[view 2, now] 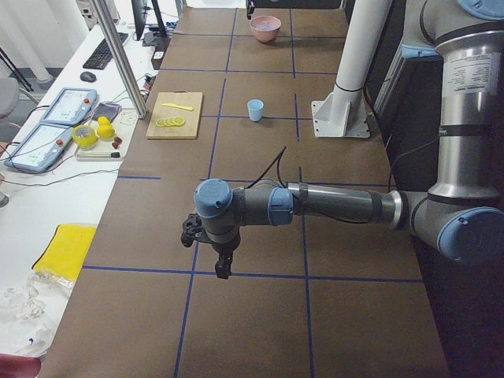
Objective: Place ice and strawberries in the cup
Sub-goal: 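Carry an ice cube with the right gripper toward the blue cup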
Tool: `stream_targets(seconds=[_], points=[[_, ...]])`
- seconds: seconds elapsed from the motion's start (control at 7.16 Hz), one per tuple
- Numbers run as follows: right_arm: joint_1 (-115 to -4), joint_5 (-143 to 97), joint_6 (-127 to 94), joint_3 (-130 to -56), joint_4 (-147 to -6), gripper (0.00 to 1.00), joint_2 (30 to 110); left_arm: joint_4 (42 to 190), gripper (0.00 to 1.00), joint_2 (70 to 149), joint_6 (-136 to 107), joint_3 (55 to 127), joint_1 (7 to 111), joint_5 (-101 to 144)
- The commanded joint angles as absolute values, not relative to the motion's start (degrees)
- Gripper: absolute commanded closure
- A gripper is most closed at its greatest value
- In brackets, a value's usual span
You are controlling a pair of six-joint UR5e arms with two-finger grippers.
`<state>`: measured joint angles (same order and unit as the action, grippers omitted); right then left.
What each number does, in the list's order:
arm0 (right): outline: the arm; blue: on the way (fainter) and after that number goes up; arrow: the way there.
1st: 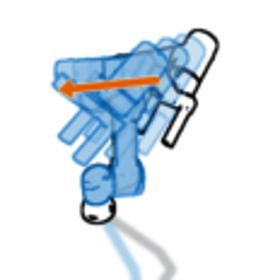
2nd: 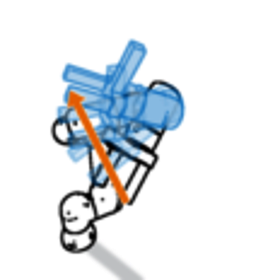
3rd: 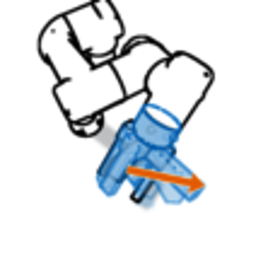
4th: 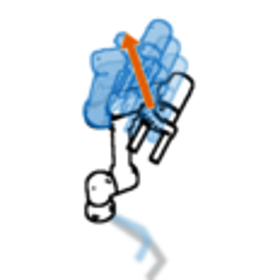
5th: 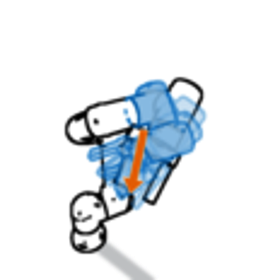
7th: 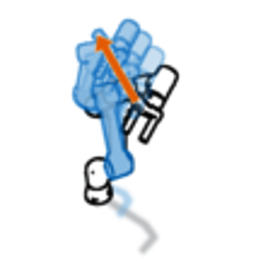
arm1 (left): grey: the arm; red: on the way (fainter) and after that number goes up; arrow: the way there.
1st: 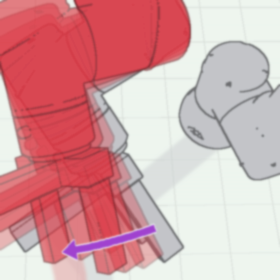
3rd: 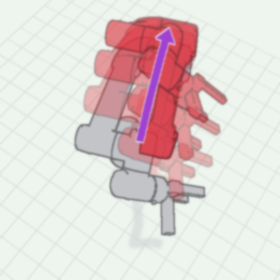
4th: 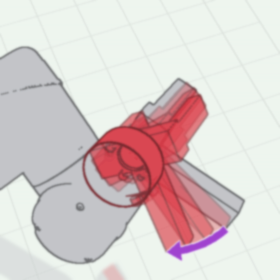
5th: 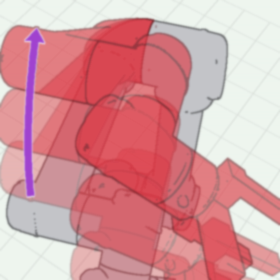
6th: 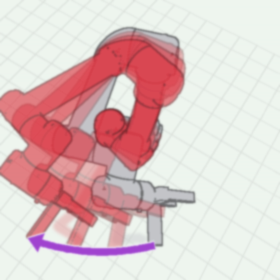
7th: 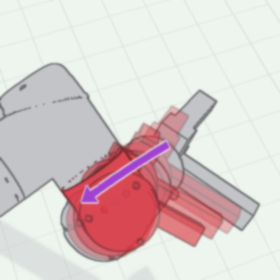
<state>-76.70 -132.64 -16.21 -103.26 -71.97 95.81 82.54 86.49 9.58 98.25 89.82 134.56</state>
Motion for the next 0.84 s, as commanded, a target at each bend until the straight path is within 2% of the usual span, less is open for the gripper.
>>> stream_targets(seconds=[0.0, 0.42, 0.56, 0.7], points=[[-69.4, -131.9, -31.5, -107.6, -72.1, 1.0, 91.3, 82.8, 0.0, 86.6, 9.6, 98.3, 89.8, 134.6], [-52.7, -122.2, -54.7, -108.3, -72.2, 1.0, 79.3, 82.9, 0.0, 86.6, 9.6, 98.5, 89.8, 134.6], [-47.2, -118.3, -60.9, -108.4, -75.6, 1.0, 74.1, 82.9, 0.0, 86.6, 9.6, 98.6, 89.8, 134.6], [-40.3, -112.3, -66.7, -108.1, -84.8, 1.0, 65.4, 82.9, 0.0, 86.6, 9.6, 98.7, 89.8, 134.6]])
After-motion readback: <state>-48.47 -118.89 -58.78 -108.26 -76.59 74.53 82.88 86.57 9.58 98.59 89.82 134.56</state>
